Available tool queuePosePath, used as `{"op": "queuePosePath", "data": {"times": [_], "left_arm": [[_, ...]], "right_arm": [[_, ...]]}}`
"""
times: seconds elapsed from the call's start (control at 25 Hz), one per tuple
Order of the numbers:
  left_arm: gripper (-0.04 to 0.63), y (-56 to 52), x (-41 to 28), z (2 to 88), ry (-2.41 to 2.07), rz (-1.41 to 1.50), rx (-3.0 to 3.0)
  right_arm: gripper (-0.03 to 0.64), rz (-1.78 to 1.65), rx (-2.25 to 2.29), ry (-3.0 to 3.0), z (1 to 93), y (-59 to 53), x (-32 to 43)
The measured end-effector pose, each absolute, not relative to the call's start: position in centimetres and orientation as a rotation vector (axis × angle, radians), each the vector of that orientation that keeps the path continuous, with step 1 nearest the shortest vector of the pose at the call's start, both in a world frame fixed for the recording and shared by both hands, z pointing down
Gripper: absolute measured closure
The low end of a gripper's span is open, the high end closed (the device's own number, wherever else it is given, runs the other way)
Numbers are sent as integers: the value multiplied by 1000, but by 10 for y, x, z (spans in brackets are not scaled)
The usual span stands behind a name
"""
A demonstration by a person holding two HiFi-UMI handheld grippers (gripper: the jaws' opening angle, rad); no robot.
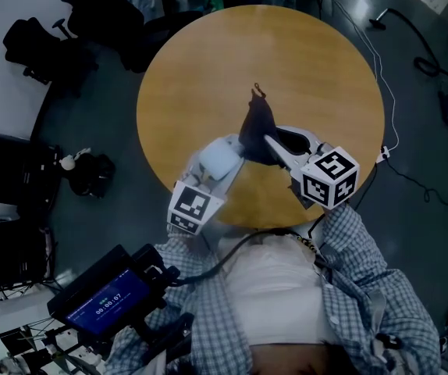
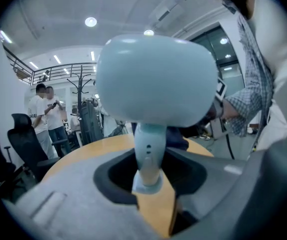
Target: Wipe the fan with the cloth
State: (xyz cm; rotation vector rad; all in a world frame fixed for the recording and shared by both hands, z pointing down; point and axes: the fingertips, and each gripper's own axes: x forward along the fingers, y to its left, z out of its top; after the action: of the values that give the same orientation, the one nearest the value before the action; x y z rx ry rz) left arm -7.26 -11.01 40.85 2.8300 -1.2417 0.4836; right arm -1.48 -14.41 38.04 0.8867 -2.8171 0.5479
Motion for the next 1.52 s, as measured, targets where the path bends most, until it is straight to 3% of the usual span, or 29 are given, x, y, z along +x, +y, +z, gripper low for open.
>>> {"op": "queuePosePath", "data": {"times": [0.36,0.8,1.0,1.36,1.52], "left_arm": [[449,-129,-78,408,-1249,497,2815],[451,-121,-66,397,-1202,496,2875],[451,-114,-65,397,-1189,526,2893],[451,-116,-59,407,-1117,700,2963],[451,-113,-50,407,-1088,754,2999]], "right_arm": [[546,88,694,-3173,246,-72,-33],[547,371,806,-2783,406,-135,-28],[548,396,857,-2686,430,-154,-5],[548,-125,464,-3001,224,-111,-39],[548,-144,157,-2928,202,-78,-74]]}}
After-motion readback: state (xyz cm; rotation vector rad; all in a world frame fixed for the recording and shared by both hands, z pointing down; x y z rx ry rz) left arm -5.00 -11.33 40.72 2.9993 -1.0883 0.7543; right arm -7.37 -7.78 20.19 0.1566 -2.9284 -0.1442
